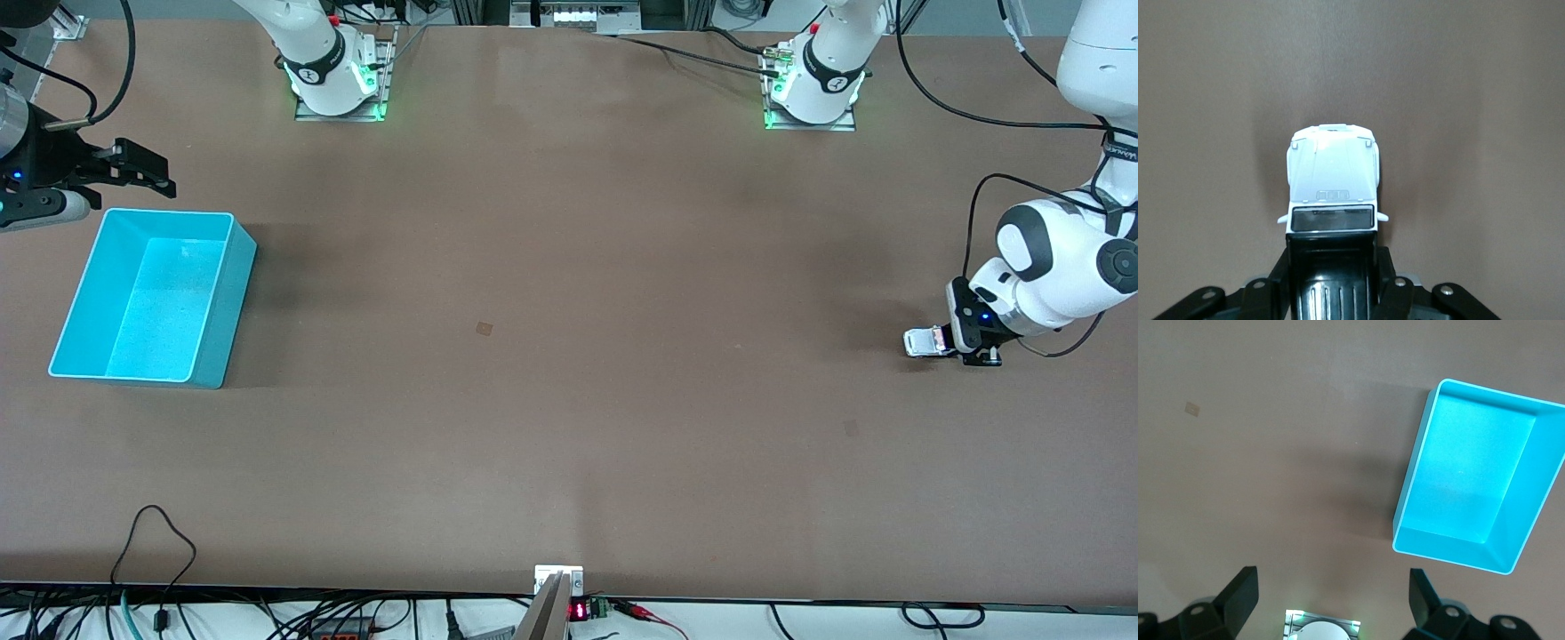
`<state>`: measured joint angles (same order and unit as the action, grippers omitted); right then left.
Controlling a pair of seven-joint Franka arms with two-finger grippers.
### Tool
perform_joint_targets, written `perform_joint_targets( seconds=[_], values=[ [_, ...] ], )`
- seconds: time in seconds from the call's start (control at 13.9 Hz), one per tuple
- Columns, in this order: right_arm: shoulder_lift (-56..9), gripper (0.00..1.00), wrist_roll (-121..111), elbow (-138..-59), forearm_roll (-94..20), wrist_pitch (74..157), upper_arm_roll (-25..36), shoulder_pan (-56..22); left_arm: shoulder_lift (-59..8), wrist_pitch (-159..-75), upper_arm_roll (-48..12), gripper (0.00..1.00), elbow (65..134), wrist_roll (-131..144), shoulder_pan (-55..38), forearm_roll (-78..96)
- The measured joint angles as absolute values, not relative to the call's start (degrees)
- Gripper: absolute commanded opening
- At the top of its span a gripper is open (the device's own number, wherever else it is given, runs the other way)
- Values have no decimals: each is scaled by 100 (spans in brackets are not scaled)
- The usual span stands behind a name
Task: Wind and store white jeep toy
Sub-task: 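Drag the jeep backward along the table with the left gripper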
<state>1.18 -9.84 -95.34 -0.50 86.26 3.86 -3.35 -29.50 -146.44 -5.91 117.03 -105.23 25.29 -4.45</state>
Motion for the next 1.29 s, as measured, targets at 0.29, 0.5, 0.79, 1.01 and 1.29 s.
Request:
perform_joint_targets(
  seconds=[0.29, 0.5, 0.79, 1.01, 1.29],
  values=[
    [118, 100, -984, -9534, -50, 8626, 386, -335, -2971, -14626, -591, 14, 11666, -10585, 2574, -445],
    [118, 100, -984, -9534, -50, 8626, 386, -335, -2992, -14626, -593, 14, 11633, -10677, 2639, -445],
    [118, 100, -984, -9534, -50, 8626, 386, -335, -3023, -14626, -593, 15, 11584, -10736, 2719, -445],
    [118, 100, -984, -9534, -50, 8626, 387, -335, -3040, -14616, -597, 84, 11549, -10773, 2775, -445],
    [118, 100, -984, -9534, -50, 8626, 388, -335, -3137, -13981, -773, 100, 11335, -10807, 2799, -444]
  ],
)
